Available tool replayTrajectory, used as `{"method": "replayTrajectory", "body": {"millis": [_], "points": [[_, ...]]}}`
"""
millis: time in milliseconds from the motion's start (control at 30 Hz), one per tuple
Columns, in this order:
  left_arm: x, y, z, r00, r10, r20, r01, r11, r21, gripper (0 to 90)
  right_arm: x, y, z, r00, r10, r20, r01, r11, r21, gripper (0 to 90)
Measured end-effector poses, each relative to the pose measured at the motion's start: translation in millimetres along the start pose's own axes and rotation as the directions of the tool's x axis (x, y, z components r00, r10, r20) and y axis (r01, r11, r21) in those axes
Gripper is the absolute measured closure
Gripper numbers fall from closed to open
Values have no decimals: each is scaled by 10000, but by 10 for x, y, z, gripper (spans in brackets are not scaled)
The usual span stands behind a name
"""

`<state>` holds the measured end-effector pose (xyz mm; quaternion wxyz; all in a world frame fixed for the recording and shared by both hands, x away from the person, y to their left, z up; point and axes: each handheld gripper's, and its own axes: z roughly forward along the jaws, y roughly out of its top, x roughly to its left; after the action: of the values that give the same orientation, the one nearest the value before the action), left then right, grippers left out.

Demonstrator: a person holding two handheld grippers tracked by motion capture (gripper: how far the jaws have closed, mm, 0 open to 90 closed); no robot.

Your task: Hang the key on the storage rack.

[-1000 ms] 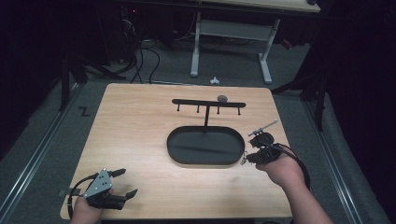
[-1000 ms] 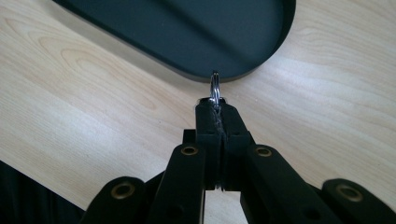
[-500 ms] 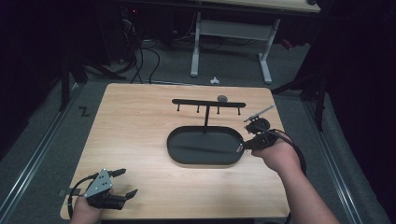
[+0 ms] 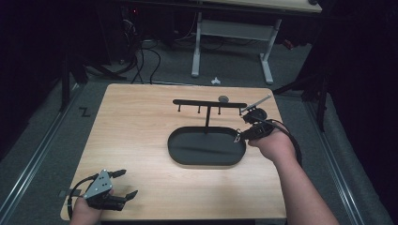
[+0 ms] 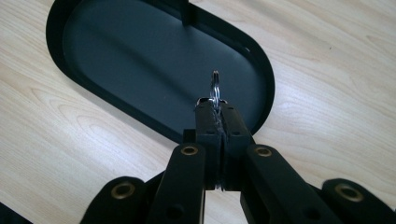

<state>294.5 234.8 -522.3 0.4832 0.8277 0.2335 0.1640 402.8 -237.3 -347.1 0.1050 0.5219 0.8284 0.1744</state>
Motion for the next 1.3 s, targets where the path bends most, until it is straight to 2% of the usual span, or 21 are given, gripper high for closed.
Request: {"method": "replayTrajectory", "body": {"millis": [200,333,600,1000,1300], "points": [[1,-6,-3,10000,-33,-8,33,10000,42,153,-45,134,-56,10000,54,-2,-55,9998,-196,887],[0,-6,2,10000,-5,22,5,10000,85,153,-67,202,-77,9999,-17,145,18,9999,-120,888],[-1,-7,5,10000,26,94,-27,9999,146,153,-123,321,-131,9994,190,282,-184,9996,-212,887],[-10,-14,13,9999,46,158,-50,9997,236,153,-184,421,-180,9987,301,414,-289,9992,-292,887],[-27,-17,26,9995,147,278,-158,9991,397,153,-261,483,-143,9981,385,490,-374,9990,-235,881]]}}
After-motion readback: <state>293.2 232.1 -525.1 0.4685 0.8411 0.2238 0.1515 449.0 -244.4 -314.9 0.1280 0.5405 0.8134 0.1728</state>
